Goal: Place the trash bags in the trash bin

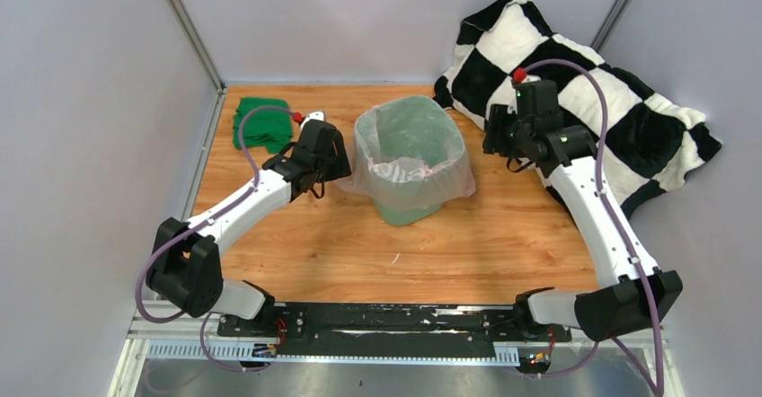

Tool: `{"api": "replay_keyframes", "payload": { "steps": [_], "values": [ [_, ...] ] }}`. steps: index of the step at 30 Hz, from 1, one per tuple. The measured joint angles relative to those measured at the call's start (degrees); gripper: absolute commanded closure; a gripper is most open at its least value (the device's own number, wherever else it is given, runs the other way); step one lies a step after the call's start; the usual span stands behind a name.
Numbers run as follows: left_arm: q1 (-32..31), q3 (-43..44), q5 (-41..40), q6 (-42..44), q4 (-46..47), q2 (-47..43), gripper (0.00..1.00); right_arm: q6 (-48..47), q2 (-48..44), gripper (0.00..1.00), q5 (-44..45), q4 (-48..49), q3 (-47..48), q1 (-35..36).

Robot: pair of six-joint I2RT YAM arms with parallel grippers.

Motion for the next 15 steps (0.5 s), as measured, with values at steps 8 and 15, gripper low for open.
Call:
{"api": "replay_keyframes", "payload": {
  "steps": [8,15],
  "values": [
    [0.02,0.26,-1.16,1.01,-2.89,-4.13,0.11,-3.67,2.80,0.48,1.51,-5.42,17.33,8.55],
    [0.04,1.14,-1.97,2.38,-5.57,-8.15,0.00,-8.00,13.75,0.60,1.95,-8.72,31.50,19.78]
  ]
}}
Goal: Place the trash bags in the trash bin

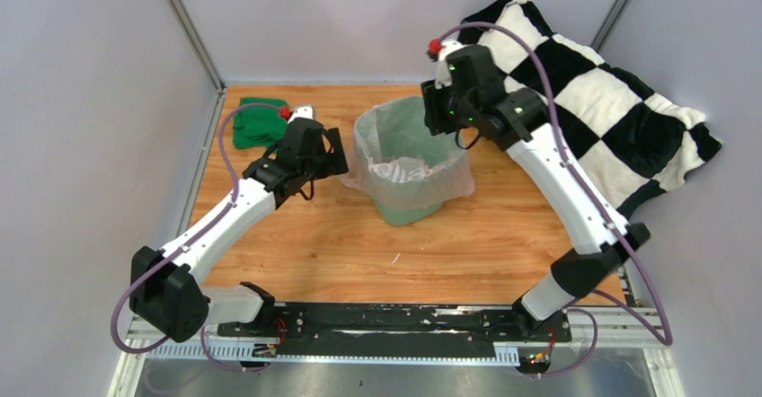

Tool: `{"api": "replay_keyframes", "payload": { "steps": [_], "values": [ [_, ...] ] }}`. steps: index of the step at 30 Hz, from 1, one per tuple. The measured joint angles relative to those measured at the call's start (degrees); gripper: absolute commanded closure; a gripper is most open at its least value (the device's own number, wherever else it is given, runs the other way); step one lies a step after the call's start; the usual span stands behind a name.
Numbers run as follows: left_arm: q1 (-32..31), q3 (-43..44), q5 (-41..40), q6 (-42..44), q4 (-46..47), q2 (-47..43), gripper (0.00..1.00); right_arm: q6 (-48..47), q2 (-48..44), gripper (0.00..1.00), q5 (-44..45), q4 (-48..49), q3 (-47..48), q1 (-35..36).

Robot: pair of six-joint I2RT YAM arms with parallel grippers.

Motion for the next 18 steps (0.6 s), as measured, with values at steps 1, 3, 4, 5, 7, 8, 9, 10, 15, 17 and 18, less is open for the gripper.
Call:
{"api": "replay_keyframes", "payload": {
  "steps": [1,3,4,5,7,8,9,10,15,17,18],
  "values": [
    [0.00,0.09,-0.04,0.15,-0.26,-0.48,0.00,-0.37,1.55,0.62,-0.02,-0.24,0.98,1.07],
    [0.00,0.31,-0.20,0.61,-0.72,-1.60,0.00,-1.20,5.18,0.66,0.04,-0.87,2.64,3.61],
    [-0.02,0.46,-0.31,0.92,-1.09,-2.27,0.00,-1.46,6.93,0.69,0.02,-1.22,2.95,4.66],
    [0.00,0.61,-0.48,1.18,-1.36,-2.89,0.00,-1.66,8.46,0.71,0.04,-1.57,2.99,5.49],
    [0.00,1.09,-0.87,1.64,-1.97,-3.93,0.00,-2.01,10.97,0.75,0.04,-2.25,2.99,6.78],
    [0.00,1.29,-1.03,1.90,-2.21,-4.31,0.00,-2.12,12.24,0.77,0.02,-2.71,2.99,7.43],
    [-0.02,1.44,-1.09,2.21,-2.45,-4.72,0.00,-2.25,13.16,0.79,0.02,-3.04,2.97,7.91],
    [0.00,1.49,-1.14,2.45,-2.56,-5.09,0.00,-2.32,13.64,0.80,0.04,-3.21,2.93,8.17],
    [0.11,1.51,0.00,2.84,-3.19,-6.05,0.00,-2.25,14.36,0.83,0.02,-2.95,1.16,9.03],
    [0.24,1.51,0.83,2.75,-3.17,-6.36,0.00,-2.21,14.36,0.84,0.00,-2.62,0.20,9.03],
    [0.28,1.51,1.14,2.73,-3.13,-6.51,0.00,-2.16,14.38,0.84,0.02,-2.51,-0.50,9.03]
  ]
}}
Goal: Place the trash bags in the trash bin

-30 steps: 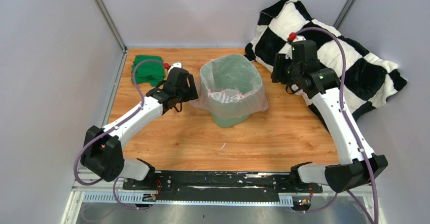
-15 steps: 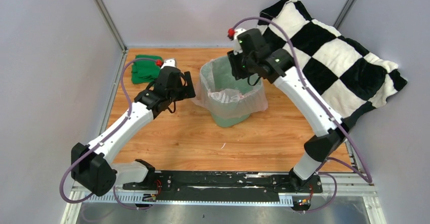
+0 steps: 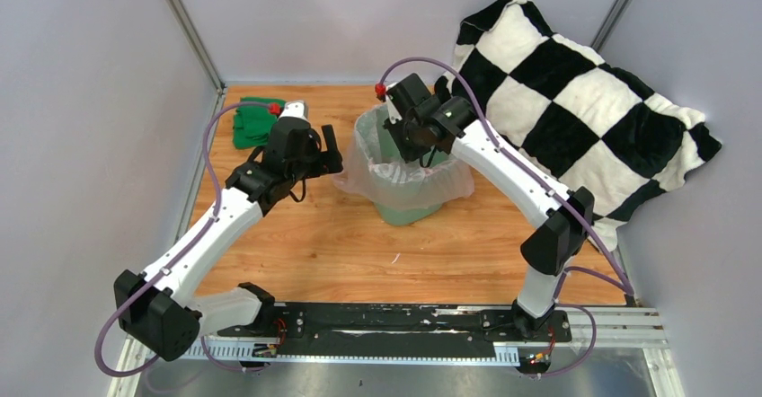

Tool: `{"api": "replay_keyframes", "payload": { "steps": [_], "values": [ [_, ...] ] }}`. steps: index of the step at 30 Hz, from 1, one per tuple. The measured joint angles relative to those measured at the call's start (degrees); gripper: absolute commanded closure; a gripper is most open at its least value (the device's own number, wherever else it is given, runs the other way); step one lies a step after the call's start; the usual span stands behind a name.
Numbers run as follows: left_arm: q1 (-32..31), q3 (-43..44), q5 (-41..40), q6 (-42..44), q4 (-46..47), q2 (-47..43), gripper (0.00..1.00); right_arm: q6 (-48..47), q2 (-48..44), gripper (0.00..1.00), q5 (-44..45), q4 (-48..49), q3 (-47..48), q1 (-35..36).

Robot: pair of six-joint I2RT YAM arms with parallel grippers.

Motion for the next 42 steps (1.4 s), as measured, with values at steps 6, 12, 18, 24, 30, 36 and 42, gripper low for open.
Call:
{"api": "replay_keyframes", "payload": {
  "steps": [6,12,18,24,30,36,42],
  "values": [
    [0.02,-0.02,2.10,-0.35,1.01,-0.48,0.00,1.03,1.68,0.85,-0.02,1.20,-3.43,-0.02],
    [0.02,-0.11,3.89,-0.44,2.14,-0.37,0.00,2.25,2.67,0.85,-0.20,3.32,-9.29,-0.37],
    [0.02,-0.20,4.74,-0.44,2.56,0.07,0.00,3.45,3.65,0.86,-1.25,6.01,-13.25,-1.77],
    [0.02,-0.50,5.05,-0.42,2.69,0.68,0.00,4.28,5.46,0.87,-2.05,7.63,-15.34,-2.29],
    [0.02,-0.85,5.55,-0.42,3.23,1.01,0.00,4.52,6.95,0.87,-2.78,9.07,-16.68,-2.32],
    [0.02,-1.57,5.81,-0.44,3.48,1.27,0.00,4.90,9.55,0.85,-3.10,10.47,-18.34,-2.93],
    [0.02,-1.75,6.01,-0.44,3.48,1.68,0.00,5.55,11.32,0.74,-3.15,11.54,-19.65,-3.21]
  ]
}}
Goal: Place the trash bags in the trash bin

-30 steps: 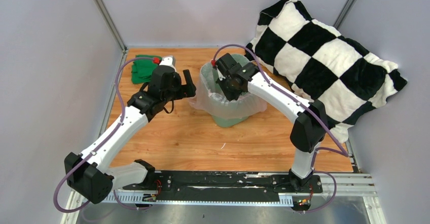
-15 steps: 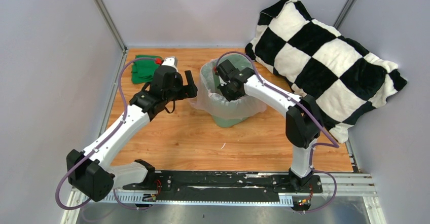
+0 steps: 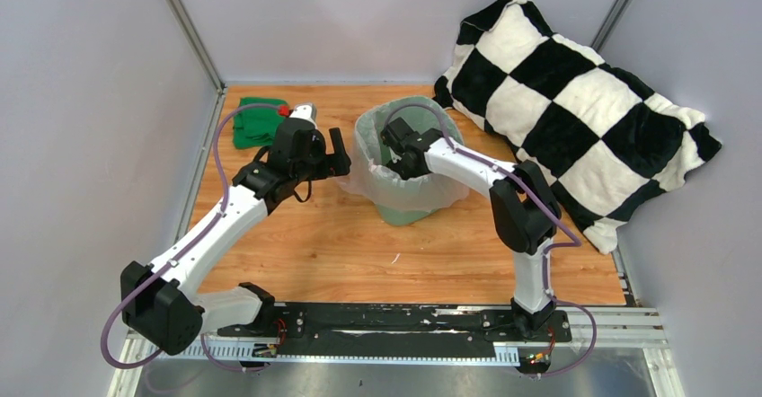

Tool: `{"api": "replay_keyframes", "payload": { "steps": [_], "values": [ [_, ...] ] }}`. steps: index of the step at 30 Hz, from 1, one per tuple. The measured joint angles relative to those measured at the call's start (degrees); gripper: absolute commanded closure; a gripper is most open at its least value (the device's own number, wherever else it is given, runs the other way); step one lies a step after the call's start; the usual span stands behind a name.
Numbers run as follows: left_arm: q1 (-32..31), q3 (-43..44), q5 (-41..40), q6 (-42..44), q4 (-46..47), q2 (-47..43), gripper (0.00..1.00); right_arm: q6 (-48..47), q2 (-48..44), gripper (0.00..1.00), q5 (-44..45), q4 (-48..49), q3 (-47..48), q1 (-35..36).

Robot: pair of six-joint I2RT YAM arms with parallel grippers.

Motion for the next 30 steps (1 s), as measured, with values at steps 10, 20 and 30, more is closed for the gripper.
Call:
{"api": "replay_keyframes", "payload": {
  "steps": [10,20,30],
  "values": [
    [0.00,-0.04,0.13,0.00,0.15,0.02,0.00,0.39,2.34,0.62,0.00,2.05,-0.87,-0.09],
    [0.00,-0.48,0.70,0.02,0.52,0.79,0.00,0.42,3.65,0.61,0.02,3.23,-1.53,-0.11],
    [0.00,-0.68,0.96,0.02,0.66,0.81,0.00,0.44,3.98,0.60,0.04,4.46,-2.34,-0.11]
  ]
}}
